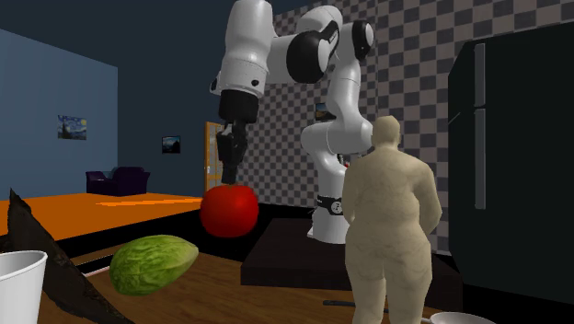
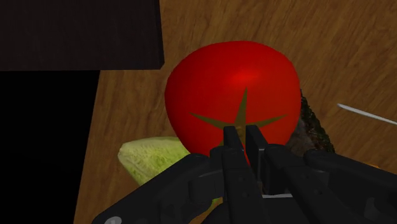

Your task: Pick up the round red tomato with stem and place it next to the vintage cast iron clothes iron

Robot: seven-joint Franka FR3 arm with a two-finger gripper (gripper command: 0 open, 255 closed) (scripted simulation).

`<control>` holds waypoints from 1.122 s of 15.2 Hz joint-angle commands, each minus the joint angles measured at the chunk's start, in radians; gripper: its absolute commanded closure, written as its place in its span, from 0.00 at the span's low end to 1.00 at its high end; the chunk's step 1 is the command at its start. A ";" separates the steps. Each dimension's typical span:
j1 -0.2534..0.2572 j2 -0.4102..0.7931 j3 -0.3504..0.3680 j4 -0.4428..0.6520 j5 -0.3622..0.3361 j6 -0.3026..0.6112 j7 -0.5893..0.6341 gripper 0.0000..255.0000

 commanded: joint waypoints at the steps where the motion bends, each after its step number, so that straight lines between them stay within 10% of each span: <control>1: 0.003 -0.016 0.000 0.014 0.005 -0.031 -0.004 1.00; 17: -0.061 0.055 -0.119 0.204 -0.011 -0.127 -0.188 1.00</control>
